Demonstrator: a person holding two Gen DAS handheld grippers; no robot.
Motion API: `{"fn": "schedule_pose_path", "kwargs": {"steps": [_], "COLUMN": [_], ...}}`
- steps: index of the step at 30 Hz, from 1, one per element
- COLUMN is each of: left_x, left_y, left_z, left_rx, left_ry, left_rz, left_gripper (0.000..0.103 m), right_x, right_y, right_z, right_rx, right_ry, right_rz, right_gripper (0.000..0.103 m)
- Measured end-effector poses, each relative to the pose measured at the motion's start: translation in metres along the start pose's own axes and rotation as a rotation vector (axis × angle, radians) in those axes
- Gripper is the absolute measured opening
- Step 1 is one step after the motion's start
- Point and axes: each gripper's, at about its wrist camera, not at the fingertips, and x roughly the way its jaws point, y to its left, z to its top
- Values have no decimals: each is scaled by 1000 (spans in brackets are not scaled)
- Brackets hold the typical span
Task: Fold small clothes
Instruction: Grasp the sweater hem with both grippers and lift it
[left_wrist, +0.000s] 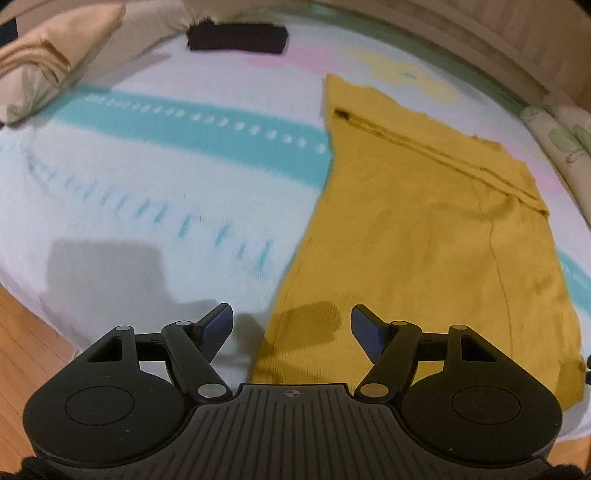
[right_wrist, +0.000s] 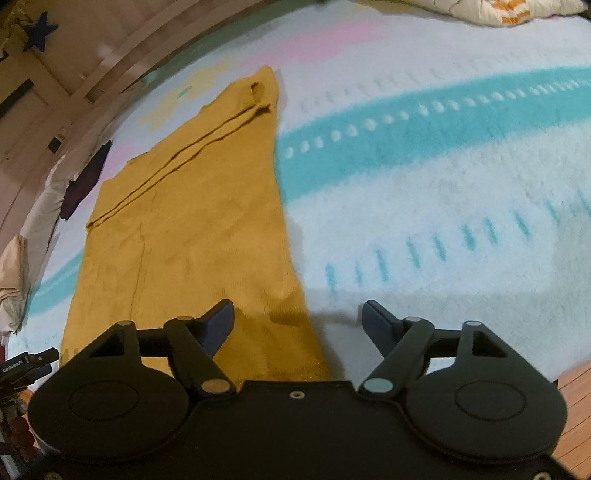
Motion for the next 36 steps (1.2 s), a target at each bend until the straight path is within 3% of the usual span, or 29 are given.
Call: {"fn": "schedule_pose_path", "kwargs": {"steps": [2,10,14,15,16,17,18,19,22,27,33,36], "left_x": [6,11,11,11,12,11,10,9,5,-14,-26,-34], "left_y": [1,-8,-5,-2,-1,-1,-1,0,7,1,-6,-10], "left_z": [-4,-8,-6,-5,-5,-5,-5,-6,-6,3,26,45], "left_rx": [0,63,43,25,15,9,4,0,-71,-74,-121,-124], "left_ry": [32,40,31,27,24,27,30,27,-3,-114,-181,-208], "left_rz": [-13,-20,-39,-60,-81,-99,-109,-129,-249,-234,-246,-266], "left_gripper": [70,69,68,64,47,29,22,6,6,6,6,6], "right_x": [4,4,5,6,6,7,8,11,15,-4,-22,-30], "right_y": [-2,2,2,1,0,1,2,3,11,16,14,19], "right_z": [-3,-7,-10,-10,-12,-12,-13,-15,-18,-9,6,20], "right_rx": [2,-28,-21,-8,0,3,-1,-2,-6,3,63,58], "right_ry": [20,37,58,67,73,78,87,102,119,13,-126,-178], "right_rz": [18,39,78,94,104,113,125,144,183,243,320,318], "right_gripper": [73,71,57,56,55,48,24,13,14,14,14,14]}}
